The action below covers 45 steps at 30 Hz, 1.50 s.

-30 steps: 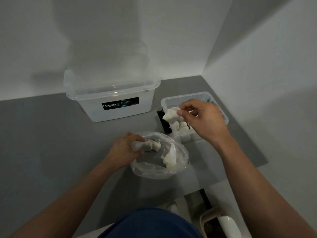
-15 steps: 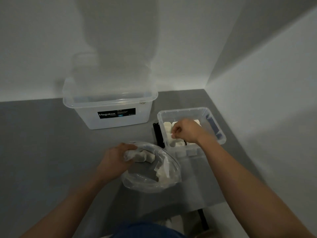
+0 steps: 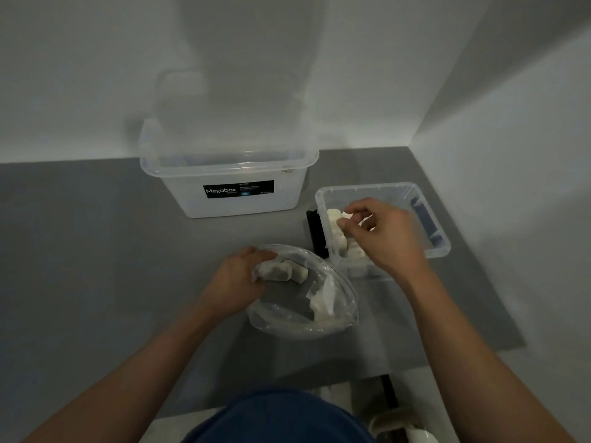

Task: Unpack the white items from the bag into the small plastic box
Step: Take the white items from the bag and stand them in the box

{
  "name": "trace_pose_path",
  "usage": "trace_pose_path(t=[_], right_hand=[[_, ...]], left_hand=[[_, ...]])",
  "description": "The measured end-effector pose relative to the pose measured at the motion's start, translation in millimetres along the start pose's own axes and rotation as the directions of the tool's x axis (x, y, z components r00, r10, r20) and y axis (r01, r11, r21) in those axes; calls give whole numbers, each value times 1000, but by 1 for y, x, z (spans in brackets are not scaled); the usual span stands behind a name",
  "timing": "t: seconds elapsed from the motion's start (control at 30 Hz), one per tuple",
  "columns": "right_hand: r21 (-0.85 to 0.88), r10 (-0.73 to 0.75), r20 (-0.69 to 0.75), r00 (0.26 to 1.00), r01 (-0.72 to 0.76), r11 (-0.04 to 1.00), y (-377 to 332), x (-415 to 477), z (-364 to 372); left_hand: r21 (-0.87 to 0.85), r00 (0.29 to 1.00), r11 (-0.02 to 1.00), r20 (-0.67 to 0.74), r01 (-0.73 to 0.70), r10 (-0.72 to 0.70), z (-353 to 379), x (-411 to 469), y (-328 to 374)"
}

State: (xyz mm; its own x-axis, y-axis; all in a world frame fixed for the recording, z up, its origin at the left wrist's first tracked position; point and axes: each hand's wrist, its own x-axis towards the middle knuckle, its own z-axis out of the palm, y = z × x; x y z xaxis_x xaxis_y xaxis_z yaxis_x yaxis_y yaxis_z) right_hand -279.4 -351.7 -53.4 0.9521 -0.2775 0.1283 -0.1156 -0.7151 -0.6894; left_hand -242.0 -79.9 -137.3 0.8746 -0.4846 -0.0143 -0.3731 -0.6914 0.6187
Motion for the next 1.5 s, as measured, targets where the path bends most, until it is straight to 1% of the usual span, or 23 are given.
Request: trace_pose_path(t=[0.03, 0.07, 0.1, 0.13, 0.2, 0.27, 0.3, 0.37, 0.47, 0.6, 0.7, 0.87, 1.03, 1.17, 1.23, 1.3, 1.33, 1.5], right_hand=[[91, -18, -25, 1000, 20, 996, -14, -17, 2], [162, -37, -12, 999, 38, 986, -27, -33, 7], [195, -62, 41, 997, 53, 979, -36, -46, 15], [190, -89, 124, 988, 65, 980, -42, -56, 26], [73, -123, 301, 946, 106, 992, -44, -66, 54], [-111, -134, 372, 919, 188, 976, -34, -68, 86], [-183, -122, 367, 922, 200, 963, -26, -66, 102], [-270, -51, 314, 948, 141, 952, -11, -60, 128], [-334, 67, 196, 978, 2, 943, 3, -52, 149], [-413, 138, 81, 987, -93, 906, 5, -51, 161], [-415, 181, 90, 979, -128, 901, -1, -52, 165], [-353, 281, 104, 954, -229, 907, -8, -55, 174], [-299, 273, 120, 955, -227, 927, -15, -53, 173], [-252, 235, 134, 963, -197, 948, -26, -58, 158], [-308, 151, 112, 982, -111, 945, -33, -63, 144], [-409, 54, 117, 992, -1, 912, -40, -68, 127], [-429, 18, 119, 993, 36, 903, -43, -69, 118], [-374, -95, 86, 992, 120, 919, -50, -74, 81]], left_hand=[[2, 1000, 1000, 1, -3, 3, -1, -1, 2], [7, 1000, 1000, 0, -8, 8, -1, -1, 2], [9, 1000, 1000, 2, -20, 20, -2, -2, 3], [7, 999, 999, 6, -40, 40, -2, -2, 3], [-2, 997, 997, 8, -79, 79, -1, -3, 2], [-25, 996, 996, 1, -91, 91, -3, -6, 4], [-43, 996, 995, -5, -94, 94, -4, -7, 7], [-41, 995, 995, 9, -96, 96, -7, -9, 7], [9, 993, 995, 65, -96, 96, -5, -9, 0], [-10, 991, 996, 94, -93, 93, -2, -11, -4], [-29, 988, 993, 94, -117, 119, -3, -12, -4], [-72, 988, 991, 93, -117, 124, -8, -15, -2], [-76, 987, 991, 108, -111, 119, -8, -17, -4], [-81, 988, 988, 76, -131, 137, -12, -17, -1], [-84, 984, 985, 80, -153, 159, -18, -17, 3], [-92, 981, 983, 96, -157, 166, -20, -16, 3], [-95, 983, 985, 104, -142, 151, -19, -14, 0], [-114, 992, 991, 92, -73, 84, -17, -11, 2]])
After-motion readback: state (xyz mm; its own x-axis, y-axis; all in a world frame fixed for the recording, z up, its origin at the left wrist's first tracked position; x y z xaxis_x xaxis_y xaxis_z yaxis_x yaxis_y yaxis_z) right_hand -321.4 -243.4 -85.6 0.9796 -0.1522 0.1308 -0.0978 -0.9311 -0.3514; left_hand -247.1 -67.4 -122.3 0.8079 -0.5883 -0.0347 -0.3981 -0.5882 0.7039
